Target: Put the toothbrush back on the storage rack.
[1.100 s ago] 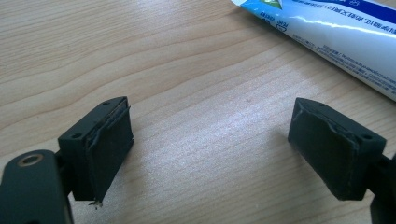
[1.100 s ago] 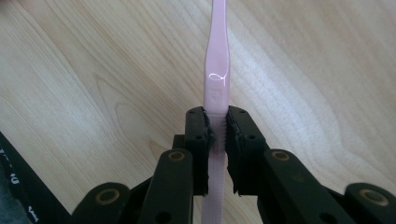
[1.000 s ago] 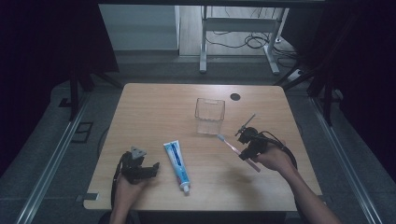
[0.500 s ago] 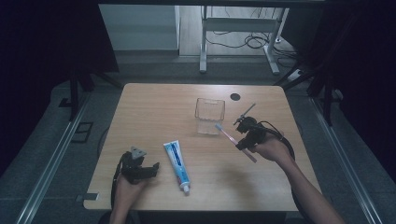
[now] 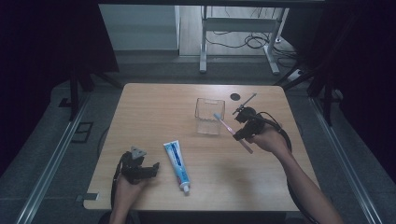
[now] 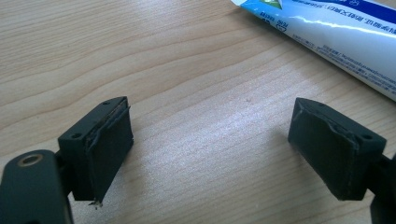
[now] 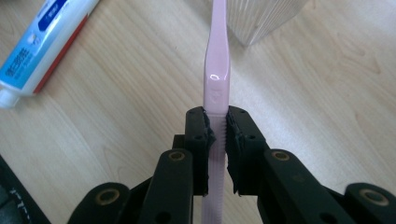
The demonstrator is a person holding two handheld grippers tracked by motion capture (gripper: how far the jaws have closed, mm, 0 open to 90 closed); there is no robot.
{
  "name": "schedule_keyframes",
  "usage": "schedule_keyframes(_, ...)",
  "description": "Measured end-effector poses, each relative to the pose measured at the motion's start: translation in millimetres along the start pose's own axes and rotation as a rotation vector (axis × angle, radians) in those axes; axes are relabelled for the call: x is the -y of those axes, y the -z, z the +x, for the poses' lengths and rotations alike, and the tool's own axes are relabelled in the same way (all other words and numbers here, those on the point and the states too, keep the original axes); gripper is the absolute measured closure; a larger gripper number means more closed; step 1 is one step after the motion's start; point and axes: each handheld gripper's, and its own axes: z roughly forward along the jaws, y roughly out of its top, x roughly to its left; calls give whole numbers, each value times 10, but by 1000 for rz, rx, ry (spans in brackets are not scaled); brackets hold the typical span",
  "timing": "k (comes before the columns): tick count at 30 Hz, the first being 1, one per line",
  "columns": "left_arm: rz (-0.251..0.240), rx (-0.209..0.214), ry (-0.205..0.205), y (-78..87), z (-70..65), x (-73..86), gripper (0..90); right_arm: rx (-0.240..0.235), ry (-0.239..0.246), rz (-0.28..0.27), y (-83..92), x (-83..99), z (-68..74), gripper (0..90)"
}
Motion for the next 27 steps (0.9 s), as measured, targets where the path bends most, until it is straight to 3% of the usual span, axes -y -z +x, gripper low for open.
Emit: schedule_keyframes(27,-1,0,2,-1,-1,0,136,22,-43,-91,23,-392,-179,787)
